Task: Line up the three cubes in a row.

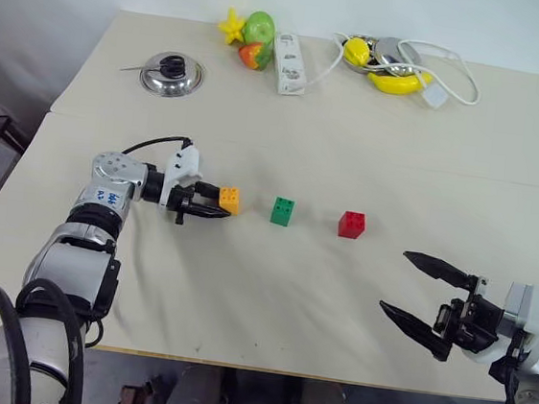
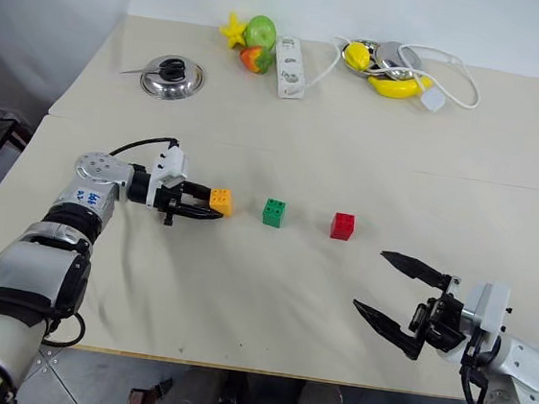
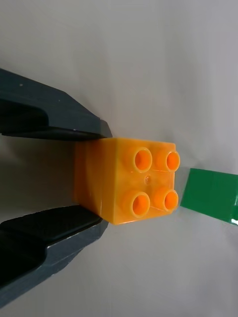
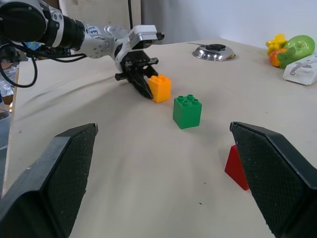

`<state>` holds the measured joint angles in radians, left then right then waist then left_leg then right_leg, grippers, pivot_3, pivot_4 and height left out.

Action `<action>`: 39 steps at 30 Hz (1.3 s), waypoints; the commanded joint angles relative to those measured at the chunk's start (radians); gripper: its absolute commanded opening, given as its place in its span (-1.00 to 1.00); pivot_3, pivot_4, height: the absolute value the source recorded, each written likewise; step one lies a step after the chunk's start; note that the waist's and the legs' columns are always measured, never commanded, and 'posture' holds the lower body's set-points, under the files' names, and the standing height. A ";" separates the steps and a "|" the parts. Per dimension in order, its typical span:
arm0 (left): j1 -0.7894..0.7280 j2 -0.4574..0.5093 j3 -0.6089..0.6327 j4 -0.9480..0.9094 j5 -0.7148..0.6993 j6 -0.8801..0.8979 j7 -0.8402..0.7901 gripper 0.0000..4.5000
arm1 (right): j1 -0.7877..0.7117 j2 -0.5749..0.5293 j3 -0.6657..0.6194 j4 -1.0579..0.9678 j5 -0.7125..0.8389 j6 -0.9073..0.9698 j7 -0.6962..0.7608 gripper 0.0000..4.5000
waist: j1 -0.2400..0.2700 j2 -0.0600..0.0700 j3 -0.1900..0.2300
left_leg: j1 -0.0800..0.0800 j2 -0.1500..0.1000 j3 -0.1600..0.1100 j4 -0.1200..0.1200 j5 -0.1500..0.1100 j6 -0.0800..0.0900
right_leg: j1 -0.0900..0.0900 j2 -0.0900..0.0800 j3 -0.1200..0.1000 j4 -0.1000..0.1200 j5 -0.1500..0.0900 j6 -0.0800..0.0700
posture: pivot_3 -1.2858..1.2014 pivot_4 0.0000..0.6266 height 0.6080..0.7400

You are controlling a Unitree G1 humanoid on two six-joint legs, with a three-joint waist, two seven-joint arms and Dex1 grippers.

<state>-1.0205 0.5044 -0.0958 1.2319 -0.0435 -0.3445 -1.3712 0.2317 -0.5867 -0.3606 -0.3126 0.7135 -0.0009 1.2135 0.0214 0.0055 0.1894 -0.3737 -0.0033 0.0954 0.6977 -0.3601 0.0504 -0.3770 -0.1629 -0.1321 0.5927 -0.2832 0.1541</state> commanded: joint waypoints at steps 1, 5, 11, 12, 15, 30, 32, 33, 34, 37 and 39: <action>-0.021 -0.004 0.014 0.022 0.023 -0.006 0.011 -0.34 | 0.003 -0.001 -0.020 -0.025 0.013 -0.018 -0.001 1.00 | 0.000 0.000 0.000 | 0.000 0.000 0.000 0.000 0.000 0.000 | 0.000 0.000 0.000 0.000 0.000 0.000 | 0.03 -0.52 1.00; -0.026 -0.006 0.024 0.029 0.036 -0.018 0.040 -0.18 | -0.008 -0.006 -0.016 -0.022 0.014 -0.014 0.001 1.00 | 0.002 0.000 0.000 | 0.000 0.000 0.000 0.001 0.000 0.000 | 0.000 0.000 0.000 0.001 0.000 0.000 | 0.03 -0.52 1.00; -0.014 0.037 0.069 0.021 0.012 -0.061 0.014 0.61 | -0.024 -0.012 -0.006 -0.016 0.013 -0.006 0.009 1.00 | 0.001 0.000 0.000 | 0.000 0.000 -0.001 0.001 0.000 0.001 | 0.000 0.000 0.000 0.001 0.000 0.000 | 0.03 -0.52 1.00; -0.011 0.043 0.080 0.017 0.004 -0.063 0.000 0.76 | -0.024 -0.012 -0.006 -0.017 0.014 -0.004 0.010 1.00 | 0.000 0.000 0.000 | 0.000 0.000 -0.001 0.001 0.000 0.001 | 0.000 0.000 0.000 0.001 0.000 0.000 | 0.03 -0.52 1.00; 0.048 0.103 0.128 -0.053 -0.056 -0.080 -0.133 0.91 | -0.025 -0.028 -0.020 -0.014 0.027 0.004 0.029 1.00 | -0.007 0.000 0.000 | 0.000 0.000 0.000 0.001 0.000 0.001 | 0.000 0.000 0.000 0.001 0.000 0.000 | 0.03 -0.52 1.00; 0.923 0.280 0.478 -1.203 -0.525 0.472 0.055 0.91 | -0.182 -0.050 -0.013 0.094 0.086 0.044 0.111 1.00 | -0.016 0.002 0.001 | 0.003 0.006 -0.004 0.001 0.000 0.001 | 0.002 -0.005 0.002 0.002 0.000 0.000 | 0.03 -0.52 1.00; 0.959 0.283 0.489 -1.218 -0.504 0.468 0.087 0.91 | -0.187 -0.048 0.003 0.120 0.064 0.032 0.130 1.00 | -0.012 0.002 0.001 | 0.003 0.005 -0.003 0.001 0.000 0.001 | 0.002 -0.005 0.001 0.002 0.000 0.000 | 0.03 -0.52 1.00; 0.961 0.276 0.495 -1.214 -0.490 0.442 0.107 0.91 | -0.193 -0.050 0.009 0.141 0.051 0.023 0.143 1.00 | -0.009 0.002 0.001 | 0.003 0.004 -0.003 0.001 0.000 0.001 | 0.002 -0.005 0.001 0.002 0.000 0.000 | 0.03 -0.52 1.00; 0.960 0.271 0.499 -1.209 -0.476 0.413 0.123 0.91 | -0.200 -0.051 0.013 0.160 0.041 0.016 0.152 1.00 | -0.007 0.002 0.001 | 0.003 0.004 -0.003 0.001 0.000 0.001 | 0.002 -0.005 0.001 0.002 0.000 0.000 | 0.03 -0.52 1.00; 0.948 0.268 0.491 -1.196 -0.453 0.375 0.153 0.91 | -0.223 -0.065 0.024 0.219 0.005 -0.016 0.191 1.00 | -0.008 0.003 0.001 | 0.003 0.004 -0.002 0.000 0.000 0.001 | 0.002 -0.005 0.002 0.002 0.000 0.000 | 0.03 -0.52 1.00; 0.943 0.265 0.488 -1.193 -0.460 0.367 0.158 0.91 | -0.232 -0.068 0.026 0.244 -0.008 -0.028 0.205 1.00 | -0.009 0.003 0.001 | 0.003 0.004 -0.002 0.000 0.000 0.001 | 0.001 -0.004 0.002 0.002 0.000 0.000 | 0.03 -0.52 1.00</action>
